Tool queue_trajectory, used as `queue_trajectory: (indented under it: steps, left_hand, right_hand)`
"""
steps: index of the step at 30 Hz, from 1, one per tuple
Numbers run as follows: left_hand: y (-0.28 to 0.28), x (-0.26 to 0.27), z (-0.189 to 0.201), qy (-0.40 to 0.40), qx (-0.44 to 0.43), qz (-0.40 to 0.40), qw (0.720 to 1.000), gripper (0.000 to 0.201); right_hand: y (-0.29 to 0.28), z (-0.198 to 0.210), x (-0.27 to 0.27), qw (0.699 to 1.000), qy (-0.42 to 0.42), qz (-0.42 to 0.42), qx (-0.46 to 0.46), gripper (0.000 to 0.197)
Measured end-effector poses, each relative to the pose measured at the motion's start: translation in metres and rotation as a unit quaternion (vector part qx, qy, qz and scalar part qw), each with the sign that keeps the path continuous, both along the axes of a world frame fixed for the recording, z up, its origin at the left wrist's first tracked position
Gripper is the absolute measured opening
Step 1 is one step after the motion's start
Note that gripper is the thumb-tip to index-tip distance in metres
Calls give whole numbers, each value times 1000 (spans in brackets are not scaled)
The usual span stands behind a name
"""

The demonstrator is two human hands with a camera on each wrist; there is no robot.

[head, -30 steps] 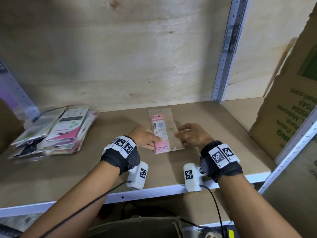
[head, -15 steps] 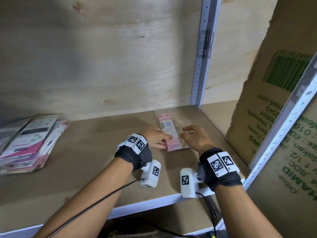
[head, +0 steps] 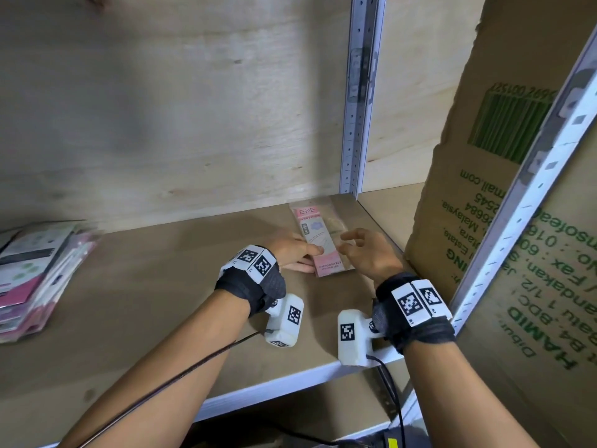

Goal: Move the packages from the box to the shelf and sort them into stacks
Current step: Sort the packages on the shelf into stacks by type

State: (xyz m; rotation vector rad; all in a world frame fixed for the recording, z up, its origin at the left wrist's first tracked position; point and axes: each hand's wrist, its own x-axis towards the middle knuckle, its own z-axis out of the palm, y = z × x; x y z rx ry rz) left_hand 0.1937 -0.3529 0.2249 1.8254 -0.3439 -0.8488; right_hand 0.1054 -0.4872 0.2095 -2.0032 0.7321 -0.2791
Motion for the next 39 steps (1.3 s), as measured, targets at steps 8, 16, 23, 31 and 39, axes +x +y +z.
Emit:
queue_trajectory:
  steps: [8, 16, 23, 31, 39]
  left_hand:
    - [33, 13, 3, -29, -5, 51, 998, 60]
    - [173, 40, -3, -145, -45, 164, 975, 14]
    - [311, 39, 17, -196, -72, 313, 926, 16]
    - [415, 46, 44, -210, -57, 397, 892, 16]
    - [465, 39, 48, -181, -79, 422, 885, 14]
  right_hand:
    - [14, 10, -2, 995, -29, -41, -86, 22]
    - [83, 22, 9, 975, -176, 103, 88, 10]
    - [179, 22, 26, 955, -121, 235, 137, 12]
    - [313, 47, 99, 939, -25, 311, 143, 9]
    - [417, 40, 175, 949, 48, 295, 95, 48]
